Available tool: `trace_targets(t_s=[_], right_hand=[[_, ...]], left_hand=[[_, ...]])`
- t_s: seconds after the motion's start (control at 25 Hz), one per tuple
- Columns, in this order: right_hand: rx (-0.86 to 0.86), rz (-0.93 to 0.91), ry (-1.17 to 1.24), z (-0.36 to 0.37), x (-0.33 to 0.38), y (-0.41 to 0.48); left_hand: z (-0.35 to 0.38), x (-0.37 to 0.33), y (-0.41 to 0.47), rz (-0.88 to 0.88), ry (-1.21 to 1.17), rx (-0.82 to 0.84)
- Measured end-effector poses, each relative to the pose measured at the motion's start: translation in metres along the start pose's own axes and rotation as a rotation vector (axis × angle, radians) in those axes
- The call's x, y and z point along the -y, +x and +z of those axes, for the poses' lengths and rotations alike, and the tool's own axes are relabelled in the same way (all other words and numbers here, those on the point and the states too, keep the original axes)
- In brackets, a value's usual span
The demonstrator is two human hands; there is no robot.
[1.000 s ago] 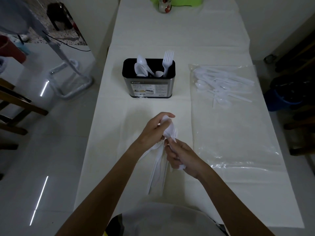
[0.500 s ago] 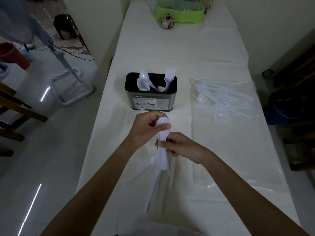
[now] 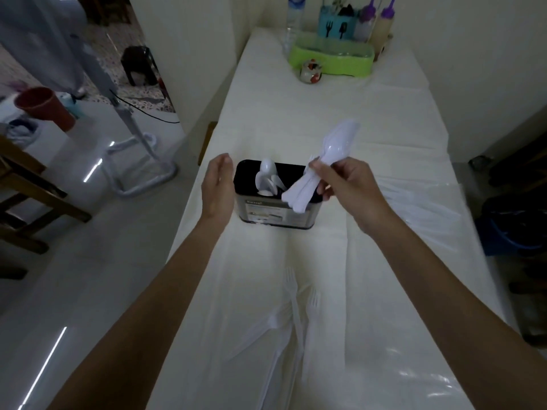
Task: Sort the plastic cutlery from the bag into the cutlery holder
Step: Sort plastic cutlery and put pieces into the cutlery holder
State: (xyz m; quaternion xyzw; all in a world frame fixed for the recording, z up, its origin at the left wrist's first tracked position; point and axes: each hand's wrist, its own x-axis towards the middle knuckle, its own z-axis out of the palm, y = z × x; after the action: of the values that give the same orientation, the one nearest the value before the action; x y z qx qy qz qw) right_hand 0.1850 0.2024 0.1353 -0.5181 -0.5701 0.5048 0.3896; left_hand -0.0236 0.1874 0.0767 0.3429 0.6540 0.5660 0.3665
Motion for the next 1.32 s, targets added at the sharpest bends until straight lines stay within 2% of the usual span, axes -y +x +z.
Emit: trace_targets(t_s=[0.08,0.16,0.4,0.52,0.6,0.8,1.0,1.12,1.2,1.32], right_hand=[[-0.123,-0.057,-0.017,0.004,0.004,0.029],[-0.183,-0.095,-0.078,0.014,0.0,0.05],[-0.211,-0.161,-0.255,0.052,-0.015,0.074],[-0.223,-0.192,-0.27,0.055,-0.017,0.08],[-0.192,-0.205,-0.306,0.058,-0.021,0.079],[0.009,-0.127,-0.511,0.067,-0.032,0.077],[0.127,-0.169,-0.598,0.065,-0.023,0.079],[0.214,-0.103,-0.687,0.069,-0.021,0.084],[0.25,-0.057,-0.651,0.068,-0.021,0.085],[0.175,-0.079,-0.548,0.062,-0.02,0.079]], left_hand=[[0.009,0.014,0.02,-0.129,0.074,0.035],[0.019,0.026,0.028,-0.175,0.139,0.064],[0.027,0.039,0.026,-0.052,0.084,0.024],[0.028,0.041,0.027,-0.011,0.069,0.006],[0.03,0.042,0.026,-0.007,0.067,-0.011],[0.029,0.041,0.026,-0.006,0.068,0.006],[0.029,0.04,0.025,-0.005,0.079,0.005],[0.028,0.041,0.026,0.0,0.066,0.02],[0.027,0.041,0.026,-0.001,0.055,0.027],[0.027,0.043,0.026,-0.008,0.04,0.033]])
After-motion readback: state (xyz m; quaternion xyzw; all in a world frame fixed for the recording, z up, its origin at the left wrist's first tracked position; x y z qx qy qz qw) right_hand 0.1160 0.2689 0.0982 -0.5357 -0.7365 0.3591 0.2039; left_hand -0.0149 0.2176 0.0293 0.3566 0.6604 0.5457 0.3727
